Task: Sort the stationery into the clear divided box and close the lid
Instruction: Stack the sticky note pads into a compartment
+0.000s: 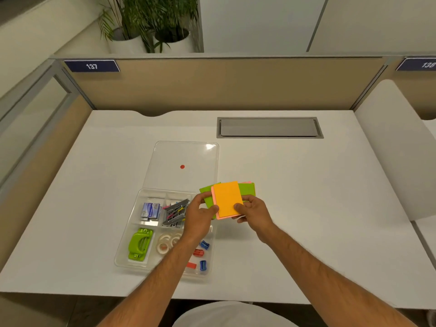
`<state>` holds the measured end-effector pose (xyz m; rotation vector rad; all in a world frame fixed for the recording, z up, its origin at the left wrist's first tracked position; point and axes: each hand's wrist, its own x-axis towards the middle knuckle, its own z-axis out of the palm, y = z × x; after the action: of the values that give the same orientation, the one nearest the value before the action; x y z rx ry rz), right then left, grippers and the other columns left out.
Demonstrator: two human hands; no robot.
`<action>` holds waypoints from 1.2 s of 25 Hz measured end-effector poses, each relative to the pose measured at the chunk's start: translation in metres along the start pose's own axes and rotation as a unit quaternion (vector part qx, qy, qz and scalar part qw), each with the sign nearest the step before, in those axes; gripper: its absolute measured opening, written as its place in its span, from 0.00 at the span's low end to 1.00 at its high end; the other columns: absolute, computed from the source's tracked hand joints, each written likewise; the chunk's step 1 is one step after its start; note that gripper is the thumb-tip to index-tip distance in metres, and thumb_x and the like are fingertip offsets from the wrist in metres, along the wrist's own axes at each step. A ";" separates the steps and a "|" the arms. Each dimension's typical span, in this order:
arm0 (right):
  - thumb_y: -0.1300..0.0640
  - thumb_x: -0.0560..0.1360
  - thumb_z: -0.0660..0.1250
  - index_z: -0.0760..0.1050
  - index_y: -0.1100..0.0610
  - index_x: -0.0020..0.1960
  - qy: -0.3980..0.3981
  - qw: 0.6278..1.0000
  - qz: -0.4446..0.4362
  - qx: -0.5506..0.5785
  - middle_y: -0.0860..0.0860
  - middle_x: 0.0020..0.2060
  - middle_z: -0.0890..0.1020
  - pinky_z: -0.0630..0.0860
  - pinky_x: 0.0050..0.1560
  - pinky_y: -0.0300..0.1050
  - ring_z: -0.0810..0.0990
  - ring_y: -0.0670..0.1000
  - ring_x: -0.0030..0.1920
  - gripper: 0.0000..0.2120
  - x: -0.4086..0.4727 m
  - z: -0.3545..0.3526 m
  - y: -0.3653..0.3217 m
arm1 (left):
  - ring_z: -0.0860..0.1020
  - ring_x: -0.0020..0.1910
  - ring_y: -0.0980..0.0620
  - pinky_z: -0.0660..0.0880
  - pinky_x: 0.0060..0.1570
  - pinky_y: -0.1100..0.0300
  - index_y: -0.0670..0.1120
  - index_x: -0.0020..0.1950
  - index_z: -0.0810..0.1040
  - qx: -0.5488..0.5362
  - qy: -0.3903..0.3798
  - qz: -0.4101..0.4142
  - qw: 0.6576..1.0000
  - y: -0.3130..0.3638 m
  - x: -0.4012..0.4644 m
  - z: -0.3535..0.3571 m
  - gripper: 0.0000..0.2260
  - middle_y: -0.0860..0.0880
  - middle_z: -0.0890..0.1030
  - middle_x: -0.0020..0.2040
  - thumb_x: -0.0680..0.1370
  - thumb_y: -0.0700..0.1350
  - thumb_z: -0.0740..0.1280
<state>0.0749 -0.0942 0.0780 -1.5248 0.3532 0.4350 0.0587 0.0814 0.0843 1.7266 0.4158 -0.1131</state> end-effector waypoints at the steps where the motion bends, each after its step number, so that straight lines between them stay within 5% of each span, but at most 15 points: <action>1: 0.60 0.77 0.69 0.72 0.59 0.58 -0.001 1.000 0.000 -0.007 0.59 0.51 0.84 0.80 0.37 0.47 0.85 0.58 0.40 0.12 0.000 0.004 -0.002 | 0.80 0.39 0.63 0.76 0.33 0.71 0.60 0.53 0.76 0.003 -0.003 -0.003 1.000 0.001 0.002 -0.005 0.19 0.56 0.76 0.53 0.74 0.36 0.73; 4: 0.59 0.78 0.68 0.73 0.61 0.56 0.003 0.999 0.008 -0.033 0.57 0.49 0.84 0.80 0.36 0.46 0.86 0.58 0.40 0.09 0.003 0.018 -0.005 | 0.76 0.48 0.66 0.74 0.33 0.73 0.59 0.54 0.75 0.023 -0.011 -0.009 1.000 0.004 0.010 -0.021 0.21 0.57 0.76 0.53 0.72 0.35 0.73; 7: 0.58 0.78 0.67 0.76 0.65 0.51 0.041 0.997 -0.001 -0.059 0.56 0.41 0.82 0.79 0.36 0.48 0.83 0.55 0.37 0.09 0.007 0.040 -0.004 | 0.78 0.44 0.69 0.73 0.32 0.74 0.58 0.53 0.74 0.022 -0.017 0.009 1.000 0.002 0.020 -0.043 0.21 0.59 0.75 0.52 0.72 0.34 0.72; 13: 0.62 0.75 0.70 0.80 0.65 0.45 0.071 0.997 -0.008 -0.016 0.54 0.31 0.78 0.76 0.30 0.45 0.76 0.50 0.31 0.05 0.014 0.069 0.013 | 0.81 0.40 0.51 0.81 0.30 0.56 0.55 0.56 0.74 -0.001 -0.010 -0.001 1.000 -0.014 0.039 -0.097 0.20 0.55 0.76 0.52 0.74 0.32 0.69; 16: 0.64 0.73 0.71 0.78 0.63 0.47 0.093 0.995 0.009 -0.041 0.52 0.30 0.78 0.72 0.28 0.43 0.74 0.49 0.29 0.05 0.015 0.073 0.022 | 0.81 0.41 0.50 0.79 0.28 0.59 0.52 0.58 0.74 -0.016 0.016 0.008 1.000 -0.019 0.044 -0.123 0.21 0.53 0.76 0.52 0.74 0.29 0.67; 22: 0.63 0.70 0.72 0.80 0.59 0.46 0.107 0.962 0.010 -0.252 0.57 0.43 0.84 0.79 0.47 0.47 0.82 0.55 0.44 0.05 0.033 0.085 0.034 | 0.80 0.41 0.53 0.74 0.29 0.69 0.54 0.59 0.73 0.010 0.028 0.016 0.999 -0.033 0.049 -0.148 0.22 0.49 0.77 0.54 0.74 0.30 0.69; 30: 0.59 0.73 0.68 0.79 0.57 0.56 0.085 0.900 0.023 -0.426 0.57 0.56 0.80 0.78 0.54 0.51 0.80 0.57 0.54 0.12 0.048 0.114 0.034 | 0.80 0.50 0.46 0.75 0.32 0.69 0.54 0.60 0.73 0.011 0.022 0.008 1.000 -0.039 0.046 -0.149 0.22 0.44 0.76 0.58 0.74 0.31 0.69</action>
<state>0.0950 0.0224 0.0272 -2.4281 0.3535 0.5283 0.0651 0.2407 0.0644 1.7572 0.4346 -0.0683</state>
